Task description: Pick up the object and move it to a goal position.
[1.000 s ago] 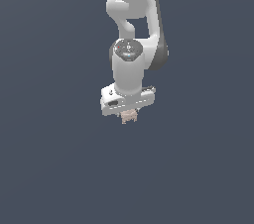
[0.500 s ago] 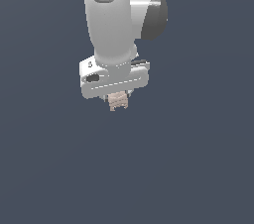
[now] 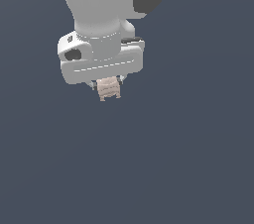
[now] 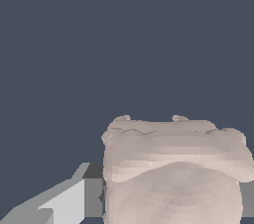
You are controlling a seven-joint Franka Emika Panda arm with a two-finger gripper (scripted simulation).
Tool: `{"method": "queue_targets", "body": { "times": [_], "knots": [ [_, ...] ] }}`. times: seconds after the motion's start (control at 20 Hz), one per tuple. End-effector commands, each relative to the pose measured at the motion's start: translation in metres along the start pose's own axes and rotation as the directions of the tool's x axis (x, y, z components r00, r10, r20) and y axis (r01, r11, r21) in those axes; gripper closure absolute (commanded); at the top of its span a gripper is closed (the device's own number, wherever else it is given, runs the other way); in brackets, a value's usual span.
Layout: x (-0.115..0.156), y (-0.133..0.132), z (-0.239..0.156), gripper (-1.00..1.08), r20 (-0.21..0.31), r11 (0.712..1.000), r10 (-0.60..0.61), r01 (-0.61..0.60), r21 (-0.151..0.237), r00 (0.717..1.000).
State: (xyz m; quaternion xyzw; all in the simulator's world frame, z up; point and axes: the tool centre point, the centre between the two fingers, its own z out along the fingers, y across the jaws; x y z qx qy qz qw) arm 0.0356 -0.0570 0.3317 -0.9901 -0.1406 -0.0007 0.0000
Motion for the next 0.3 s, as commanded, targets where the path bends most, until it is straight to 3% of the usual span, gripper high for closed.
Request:
{"method": "queue_targets", "body": {
  "times": [0.0,0.25],
  "knots": [
    [0.0004,0.0029,-0.0082,1.08,0.001,1.000,-0.001,0.001,0.000,1.000],
    [0.0008,0.0052,-0.0139,1.08,0.001,1.000,-0.001,0.001,0.000,1.000]
  ]
}}
